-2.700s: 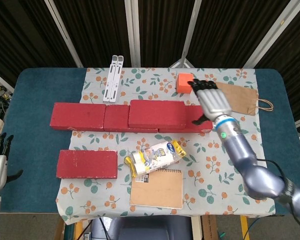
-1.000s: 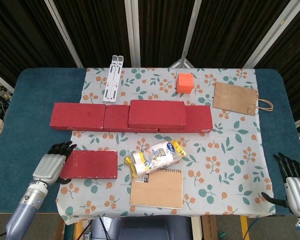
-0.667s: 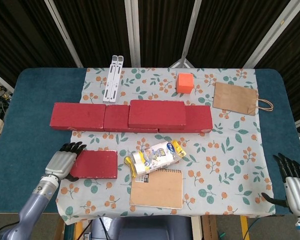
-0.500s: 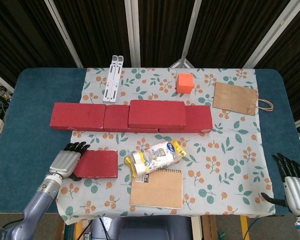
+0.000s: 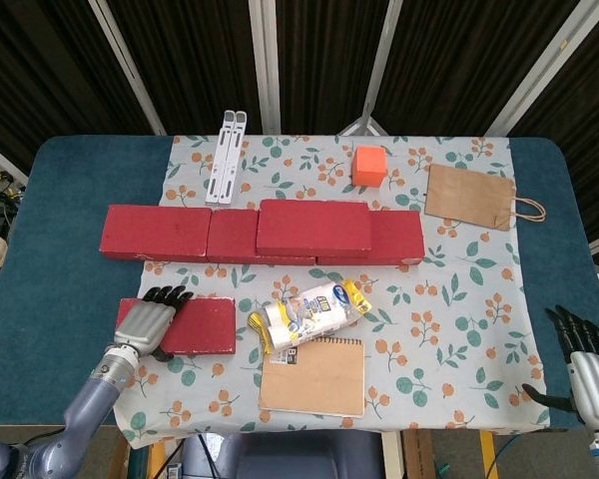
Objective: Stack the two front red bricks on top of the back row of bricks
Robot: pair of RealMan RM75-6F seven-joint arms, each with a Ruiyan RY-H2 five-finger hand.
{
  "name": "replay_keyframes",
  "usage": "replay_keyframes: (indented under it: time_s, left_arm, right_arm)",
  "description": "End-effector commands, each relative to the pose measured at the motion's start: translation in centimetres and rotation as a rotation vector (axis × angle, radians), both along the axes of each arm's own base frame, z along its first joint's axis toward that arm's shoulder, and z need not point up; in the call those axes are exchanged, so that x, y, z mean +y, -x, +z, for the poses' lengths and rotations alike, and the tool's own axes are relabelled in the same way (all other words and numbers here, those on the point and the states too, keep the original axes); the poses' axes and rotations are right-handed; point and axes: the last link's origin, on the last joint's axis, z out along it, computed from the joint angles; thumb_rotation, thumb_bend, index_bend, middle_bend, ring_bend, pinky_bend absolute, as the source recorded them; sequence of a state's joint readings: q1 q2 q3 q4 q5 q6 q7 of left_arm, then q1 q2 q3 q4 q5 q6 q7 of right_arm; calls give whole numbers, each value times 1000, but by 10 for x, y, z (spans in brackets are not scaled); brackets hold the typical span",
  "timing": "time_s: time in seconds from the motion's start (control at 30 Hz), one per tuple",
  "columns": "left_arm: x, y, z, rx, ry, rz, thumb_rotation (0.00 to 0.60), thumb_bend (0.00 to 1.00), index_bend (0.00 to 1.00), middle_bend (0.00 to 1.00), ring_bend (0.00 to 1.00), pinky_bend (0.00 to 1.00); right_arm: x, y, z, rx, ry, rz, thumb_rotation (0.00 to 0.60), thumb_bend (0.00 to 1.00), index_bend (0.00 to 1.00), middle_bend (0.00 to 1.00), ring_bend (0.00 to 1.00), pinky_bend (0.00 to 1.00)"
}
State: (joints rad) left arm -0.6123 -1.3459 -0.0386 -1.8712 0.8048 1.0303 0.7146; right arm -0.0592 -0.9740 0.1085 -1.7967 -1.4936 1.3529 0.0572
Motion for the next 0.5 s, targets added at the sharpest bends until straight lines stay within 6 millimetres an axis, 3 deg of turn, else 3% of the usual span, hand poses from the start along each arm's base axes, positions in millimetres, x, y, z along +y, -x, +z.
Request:
replay_keyframes:
  time_s: [0.03, 0.43, 0.47, 0.5]
  left_arm:
    - [1, -1, 0, 15, -21, -19, 600, 0, 16, 78, 25, 144]
    - [4, -1, -4, 104, -9, -27, 600, 0, 98, 231, 146, 213]
    - [5, -2, -4, 108, -9, -27, 600, 0, 115, 246, 157, 213]
    - [6, -4, -3, 112, -12, -29, 600, 0, 137, 263, 170, 215]
  right_arm:
    - [0, 0, 0, -2, 4, 0, 600, 63, 0, 35, 0, 0]
    - [1, 1, 2, -7, 7, -16, 600, 63, 0, 35, 0, 0]
    - [36, 12, -9, 15, -47, -54, 600, 63, 0, 35, 0, 0]
    - [12, 5, 1, 10, -8, -1, 600, 64, 0, 35, 0, 0]
